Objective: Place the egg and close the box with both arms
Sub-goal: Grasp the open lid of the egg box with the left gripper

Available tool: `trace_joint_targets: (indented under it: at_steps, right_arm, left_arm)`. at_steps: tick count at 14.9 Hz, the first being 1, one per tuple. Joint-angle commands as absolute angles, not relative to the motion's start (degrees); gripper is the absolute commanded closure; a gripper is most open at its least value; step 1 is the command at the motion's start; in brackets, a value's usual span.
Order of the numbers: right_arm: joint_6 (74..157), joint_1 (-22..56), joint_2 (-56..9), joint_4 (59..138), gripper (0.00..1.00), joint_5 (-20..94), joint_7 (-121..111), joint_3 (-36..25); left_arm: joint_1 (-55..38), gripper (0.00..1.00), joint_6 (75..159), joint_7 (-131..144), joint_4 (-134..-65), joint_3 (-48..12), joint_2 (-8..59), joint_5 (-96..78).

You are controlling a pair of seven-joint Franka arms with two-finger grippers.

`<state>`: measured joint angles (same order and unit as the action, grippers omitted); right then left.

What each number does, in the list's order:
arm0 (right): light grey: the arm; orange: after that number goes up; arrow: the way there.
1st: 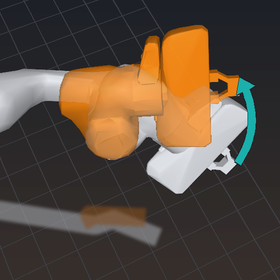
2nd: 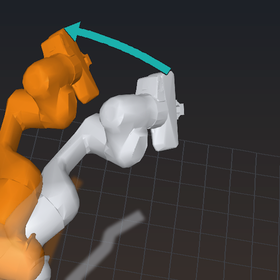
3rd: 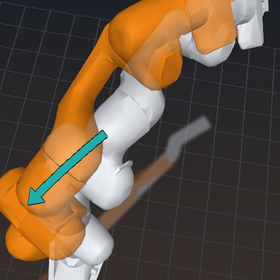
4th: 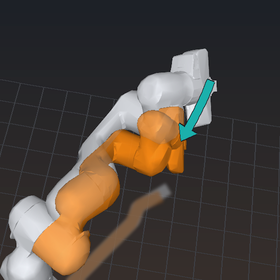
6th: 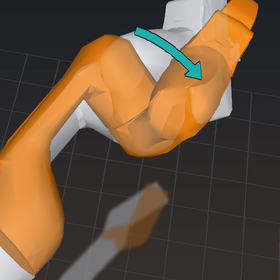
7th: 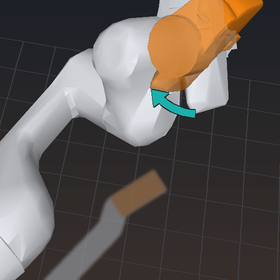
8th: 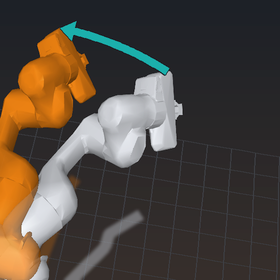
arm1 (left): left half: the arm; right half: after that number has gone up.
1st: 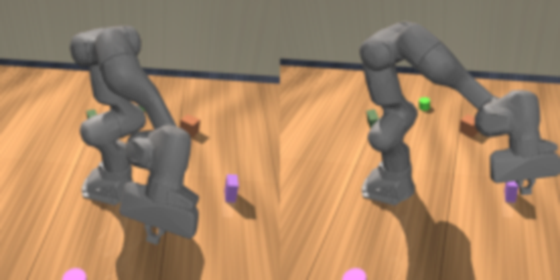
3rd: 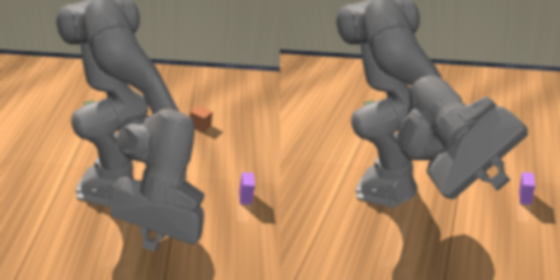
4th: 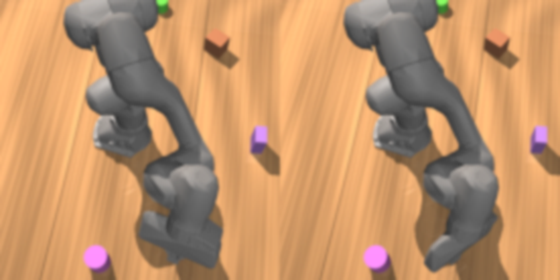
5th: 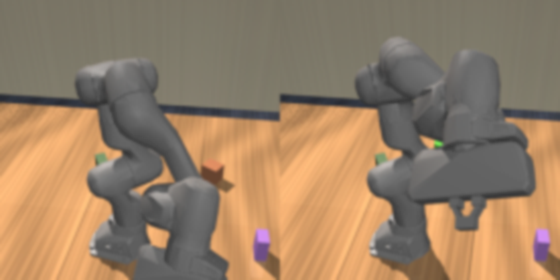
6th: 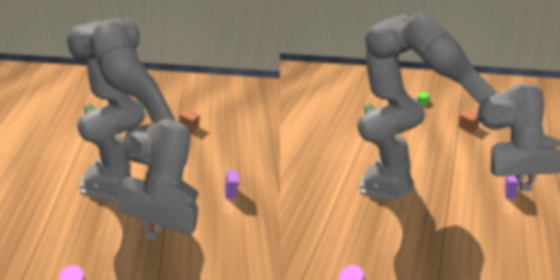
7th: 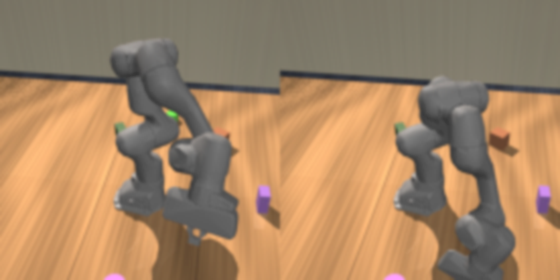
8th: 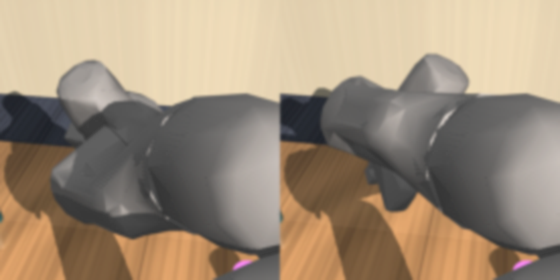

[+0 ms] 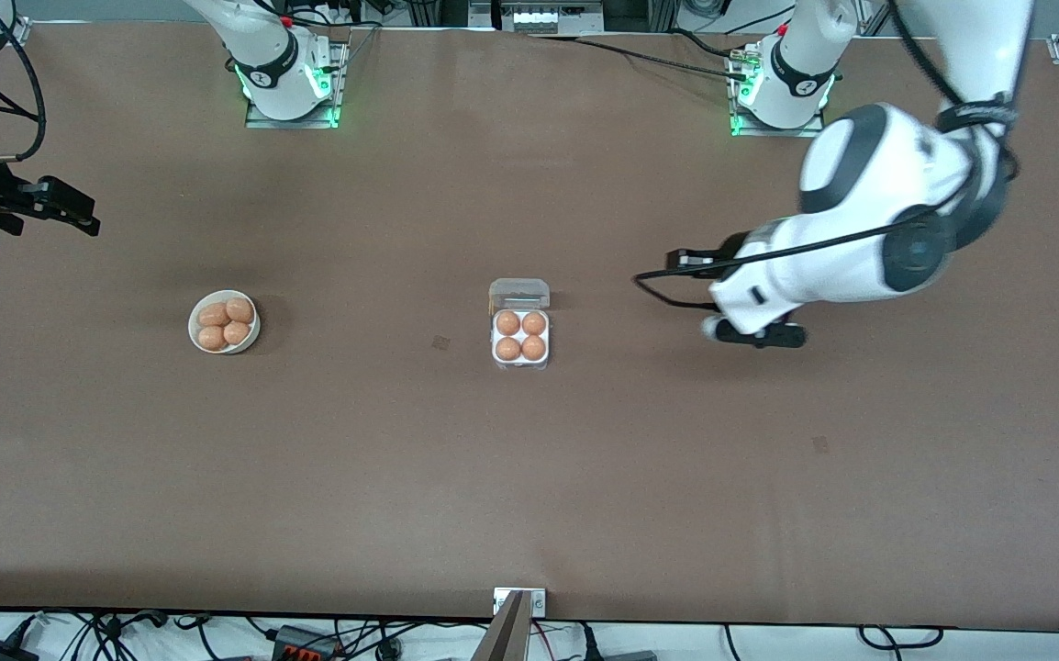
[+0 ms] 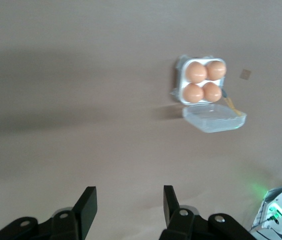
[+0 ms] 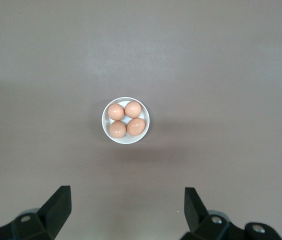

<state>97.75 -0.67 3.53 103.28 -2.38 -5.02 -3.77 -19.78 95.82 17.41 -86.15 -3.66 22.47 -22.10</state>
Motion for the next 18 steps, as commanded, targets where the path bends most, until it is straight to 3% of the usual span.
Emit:
trace_joint_targets:
  at_steps: [1,6,10,18]
  right_arm:
    - [91.4,-3.2,1.9,99.2,0.00,-2.6,-4.9,-1.1]
    - [89.2,-2.8,1.8,98.6,0.00,-0.2,-4.3,-1.5]
    - [90.0,-2.4,1.8,98.5,0.00,0.5,-4.3,-1.1]
    - [89.9,-2.4,1.8,98.5,0.00,1.0,-4.3,-1.1]
  left_arm:
    - [-24.3,0.39,97.5,23.8,-82.3,-3.3,26.5,-23.0]
    - [-30.4,0.68,98.0,30.9,-82.2,-3.3,30.7,-25.5]
    - [-32.9,0.99,98.5,35.1,-82.1,-3.3,34.0,-33.7]
    - [-39.2,0.99,104.8,35.3,-82.4,-3.3,37.3,-34.0]
